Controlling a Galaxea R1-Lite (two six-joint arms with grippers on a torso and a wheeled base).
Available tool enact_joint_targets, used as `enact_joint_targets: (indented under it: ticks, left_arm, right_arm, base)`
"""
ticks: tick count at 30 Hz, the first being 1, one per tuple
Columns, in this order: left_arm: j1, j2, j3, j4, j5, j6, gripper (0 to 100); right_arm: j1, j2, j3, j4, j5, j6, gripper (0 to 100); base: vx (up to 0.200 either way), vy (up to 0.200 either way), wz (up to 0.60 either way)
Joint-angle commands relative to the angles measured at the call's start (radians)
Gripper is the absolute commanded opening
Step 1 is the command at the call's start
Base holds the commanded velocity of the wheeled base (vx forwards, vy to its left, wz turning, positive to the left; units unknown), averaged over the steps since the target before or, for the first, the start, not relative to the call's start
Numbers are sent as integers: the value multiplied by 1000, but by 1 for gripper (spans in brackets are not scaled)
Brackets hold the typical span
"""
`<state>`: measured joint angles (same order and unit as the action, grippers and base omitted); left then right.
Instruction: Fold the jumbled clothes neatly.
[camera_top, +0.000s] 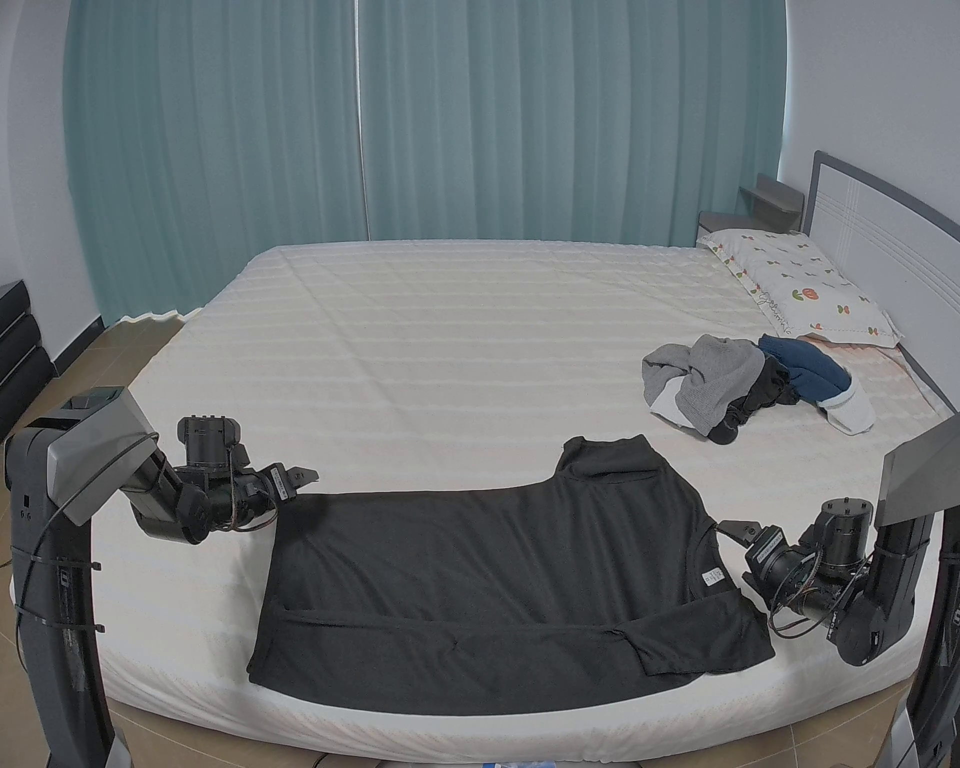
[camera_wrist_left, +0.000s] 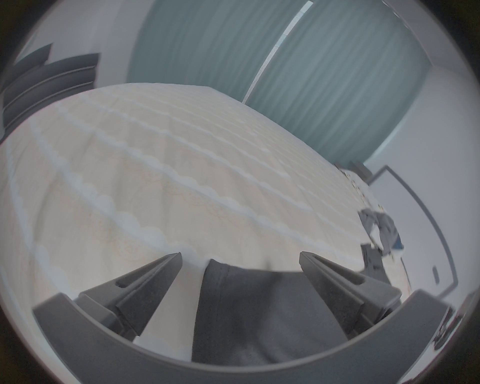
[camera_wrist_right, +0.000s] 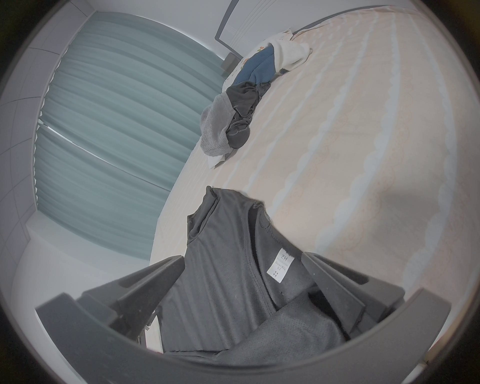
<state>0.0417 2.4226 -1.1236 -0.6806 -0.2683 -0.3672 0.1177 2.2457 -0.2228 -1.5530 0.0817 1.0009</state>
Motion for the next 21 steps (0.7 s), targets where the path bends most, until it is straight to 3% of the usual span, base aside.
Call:
enact_joint_targets:
  ticks: [1, 9, 15, 21]
  left_arm:
    - [23, 4, 4, 3, -55, 68, 100]
    - [7, 18, -2, -8, -63, 96, 100]
    - [-5, 62, 10, -126, -65, 90, 100]
    - [-32, 62, 28, -135, -66, 93, 100]
  right_arm:
    - [34, 2, 6, -6, 0, 1, 100]
    - [51, 2, 3, -7, -7, 1, 100]
    - [51, 2, 2, -7, -7, 1, 100]
    - [63, 8, -3, -6, -7, 1, 100]
  base:
    - [0, 0, 0]
    - [0, 0, 0]
    - [0, 0, 0]
    - [0, 0, 0]
